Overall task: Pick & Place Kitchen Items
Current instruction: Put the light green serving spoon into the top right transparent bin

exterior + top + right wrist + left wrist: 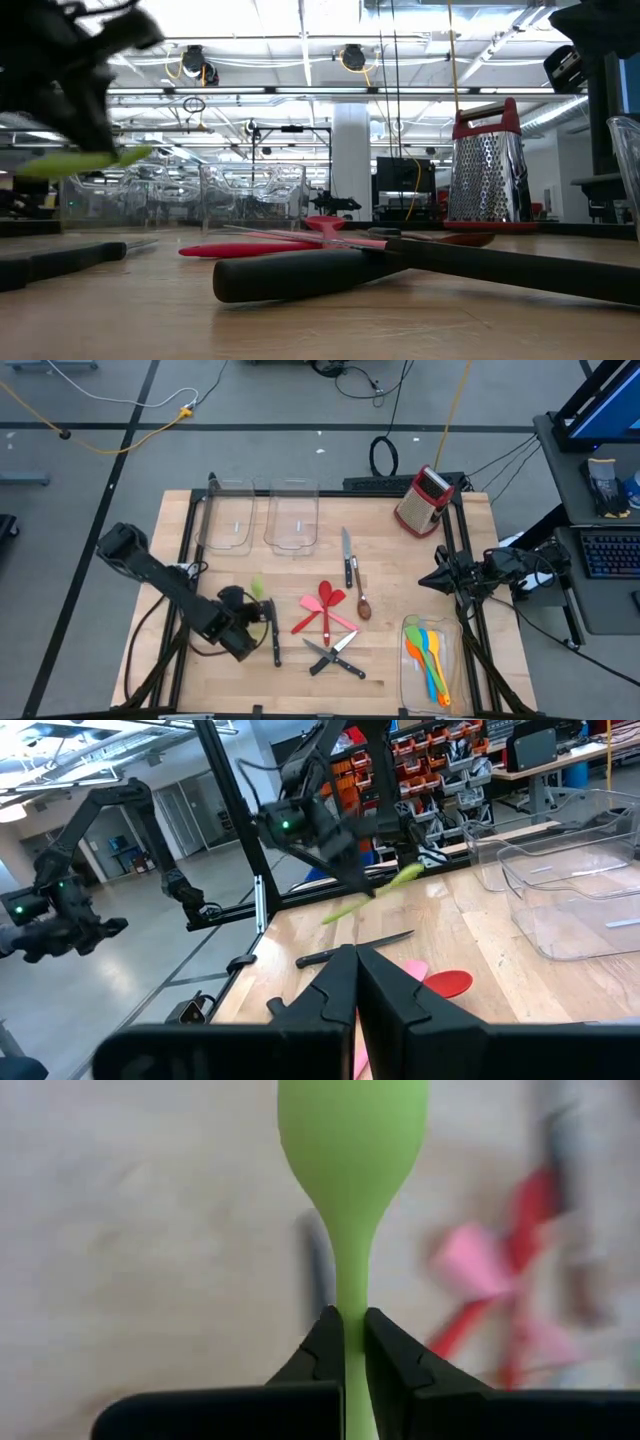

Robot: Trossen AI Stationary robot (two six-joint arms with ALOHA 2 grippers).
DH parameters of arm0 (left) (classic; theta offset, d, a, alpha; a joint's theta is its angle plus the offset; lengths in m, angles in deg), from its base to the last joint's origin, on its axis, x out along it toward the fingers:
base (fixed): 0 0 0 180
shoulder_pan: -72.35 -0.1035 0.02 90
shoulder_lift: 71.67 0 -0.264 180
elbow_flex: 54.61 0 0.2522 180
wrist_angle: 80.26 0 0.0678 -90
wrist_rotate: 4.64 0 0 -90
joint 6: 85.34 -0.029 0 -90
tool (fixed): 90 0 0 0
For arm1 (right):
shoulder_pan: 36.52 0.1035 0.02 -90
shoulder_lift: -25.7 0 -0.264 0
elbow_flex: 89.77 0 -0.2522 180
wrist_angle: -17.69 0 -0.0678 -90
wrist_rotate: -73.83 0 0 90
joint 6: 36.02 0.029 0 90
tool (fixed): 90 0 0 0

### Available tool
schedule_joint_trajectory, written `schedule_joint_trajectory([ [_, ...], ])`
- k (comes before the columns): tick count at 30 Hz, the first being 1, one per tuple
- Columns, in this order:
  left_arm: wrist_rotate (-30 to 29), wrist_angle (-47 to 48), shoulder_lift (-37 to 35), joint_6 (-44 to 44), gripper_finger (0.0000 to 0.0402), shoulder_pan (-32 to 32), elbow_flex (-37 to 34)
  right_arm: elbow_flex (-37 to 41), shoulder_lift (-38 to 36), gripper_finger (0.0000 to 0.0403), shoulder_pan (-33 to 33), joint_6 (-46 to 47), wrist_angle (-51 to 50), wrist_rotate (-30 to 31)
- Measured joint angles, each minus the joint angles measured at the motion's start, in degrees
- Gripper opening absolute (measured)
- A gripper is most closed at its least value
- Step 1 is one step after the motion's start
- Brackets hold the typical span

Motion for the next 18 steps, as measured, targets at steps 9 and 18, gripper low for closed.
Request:
schedule_joint_trajectory([
  [9,-20.56,-4.62,-7.79,-9.25,0.0007,-2.04,0.09,0.00,0.02,0.0000,0.00,-0.46,0.02,0.02],
  [18,-31.53,-20.09,-10.92,-26.69,0.0007,-5.17,0.15,0.00,0.00,0.0000,0.00,-1.96,0.02,0.02],
])
